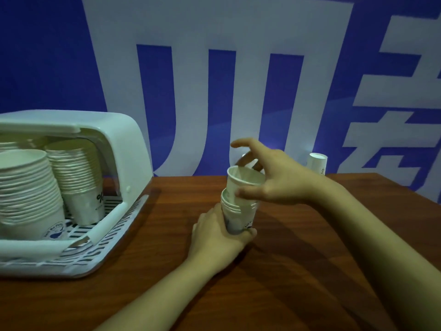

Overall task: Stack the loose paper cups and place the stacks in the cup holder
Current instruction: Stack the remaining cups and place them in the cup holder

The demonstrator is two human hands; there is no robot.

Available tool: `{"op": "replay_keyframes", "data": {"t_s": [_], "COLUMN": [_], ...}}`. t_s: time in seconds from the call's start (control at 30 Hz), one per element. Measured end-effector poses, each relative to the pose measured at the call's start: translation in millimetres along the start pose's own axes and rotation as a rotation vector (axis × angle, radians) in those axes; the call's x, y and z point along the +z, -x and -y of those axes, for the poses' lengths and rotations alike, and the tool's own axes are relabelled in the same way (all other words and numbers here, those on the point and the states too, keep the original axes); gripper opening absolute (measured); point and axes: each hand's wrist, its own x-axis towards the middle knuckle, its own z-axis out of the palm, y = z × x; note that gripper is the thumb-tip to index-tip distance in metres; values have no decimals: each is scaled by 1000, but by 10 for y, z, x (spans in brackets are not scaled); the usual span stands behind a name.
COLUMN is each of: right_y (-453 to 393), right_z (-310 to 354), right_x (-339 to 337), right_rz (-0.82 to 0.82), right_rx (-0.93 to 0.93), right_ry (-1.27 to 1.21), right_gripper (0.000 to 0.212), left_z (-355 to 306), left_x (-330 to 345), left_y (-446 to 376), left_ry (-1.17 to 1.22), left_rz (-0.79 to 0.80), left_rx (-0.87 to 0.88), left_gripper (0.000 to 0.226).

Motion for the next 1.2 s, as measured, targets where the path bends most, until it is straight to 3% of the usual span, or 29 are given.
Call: {"op": "replay_keyframes", "data": {"t_s": [0.1,0.23,0.33,0.4,0.43,0.5,0.57,0.63,0.83,0.9,1.0,1.07,1.13,1.2], "right_y": [-4,17,-43,-66,-57,-80,-121,-228,-582,-653,-587,-494,-439,-433], "right_z": [4,25,-19,-128,-204,-513,-825,-1070,-1345,-1375,-1314,-1296,-1285,-1256], "right_x": [77,314,434,441,472,647,783,854,1020,1050,957,885,809,722], "right_rz": [96,273,277,230,148,-225,-538,-585,-271,-268,-721,-919,-866,-602], "right_rx": [46,108,114,113,99,81,194,281,241,289,273,248,313,492], "right_ry": [-5,16,-7,-156,-181,-110,-80,19,383,378,313,270,258,211], "right_gripper": [93,72,64,56,46,29,19,28,88,89,66,65,72,80], "left_z": [24,25,41,29,22,10,2,-4,11,8,-9,-13,-20,-28], "left_x": [2,1,-14,-5,0,5,8,6,15,6,-14,-10,-17,-24], "left_y": [-1,-8,-13,-19,-15,-12,-11,-24,-32,-33,-30,-23,-16,-7], "left_ry": [38,95,114,100,87,48,19,-1,-19,-15,-9,-15,-20,-23], "left_rz": [-55,-96,-82,-83,-88,-94,-86,-74,-52,-38,-48,-57,-59,-56], "left_rx": [4,2,-31,-54,-57,-48,-45,-36,-32,-34,-18,-16,-17,-14], "left_gripper": [63,69,63,64,65,67,61,58,58,56,57,61,59,56]}}
